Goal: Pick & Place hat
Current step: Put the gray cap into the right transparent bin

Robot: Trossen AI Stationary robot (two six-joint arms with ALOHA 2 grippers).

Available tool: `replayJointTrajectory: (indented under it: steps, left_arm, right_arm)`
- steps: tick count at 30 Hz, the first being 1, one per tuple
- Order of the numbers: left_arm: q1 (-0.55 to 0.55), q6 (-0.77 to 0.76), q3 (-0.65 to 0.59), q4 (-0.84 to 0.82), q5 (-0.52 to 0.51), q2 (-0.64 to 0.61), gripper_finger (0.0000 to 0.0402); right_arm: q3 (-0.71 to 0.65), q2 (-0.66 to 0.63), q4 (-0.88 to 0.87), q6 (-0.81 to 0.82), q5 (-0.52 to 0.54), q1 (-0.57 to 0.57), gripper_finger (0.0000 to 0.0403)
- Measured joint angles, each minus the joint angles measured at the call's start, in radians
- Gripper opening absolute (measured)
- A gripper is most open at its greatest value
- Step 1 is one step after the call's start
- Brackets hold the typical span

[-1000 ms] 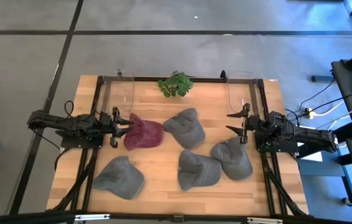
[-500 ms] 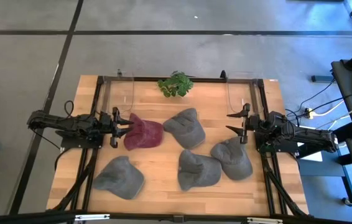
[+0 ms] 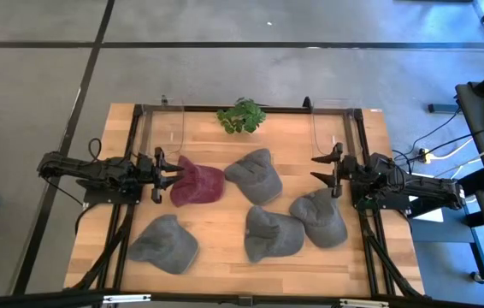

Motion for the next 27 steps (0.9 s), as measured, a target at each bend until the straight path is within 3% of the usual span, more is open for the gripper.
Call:
replayJointTrajectory:
  steps: [3,6,11,16,22,27]
  left_arm:
    - [0.0,0.0,0.0,0.0,0.0,0.0,0.0118]
    - [0.0,0.0,0.0,0.0,-0.001,0.0,0.0119]
    - [0.0,0.0,0.0,0.001,-0.024,0.0,0.012]
    - [0.0,0.0,0.0,0.002,-0.029,0.0,0.0119]
    - [0.0,0.0,0.0,0.004,-0.055,0.0,0.0119]
    - [0.0,0.0,0.0,0.005,-0.055,0.0,0.012]
  right_arm:
    - [0.0,0.001,0.045,0.129,-0.001,0.0,0.0239]
    - [0.004,0.007,0.143,0.148,-0.006,0.0,0.0239]
    - [0.145,0.135,0.068,0.177,0.025,0.0,0.0239]
    - [0.396,0.439,-0.138,0.171,-0.029,0.0,0.0239]
    - [0.709,0.776,-0.541,0.252,-0.185,0.0,0.0239]
    - [0.819,0.963,-0.761,0.2,-0.291,0.008,0.0239]
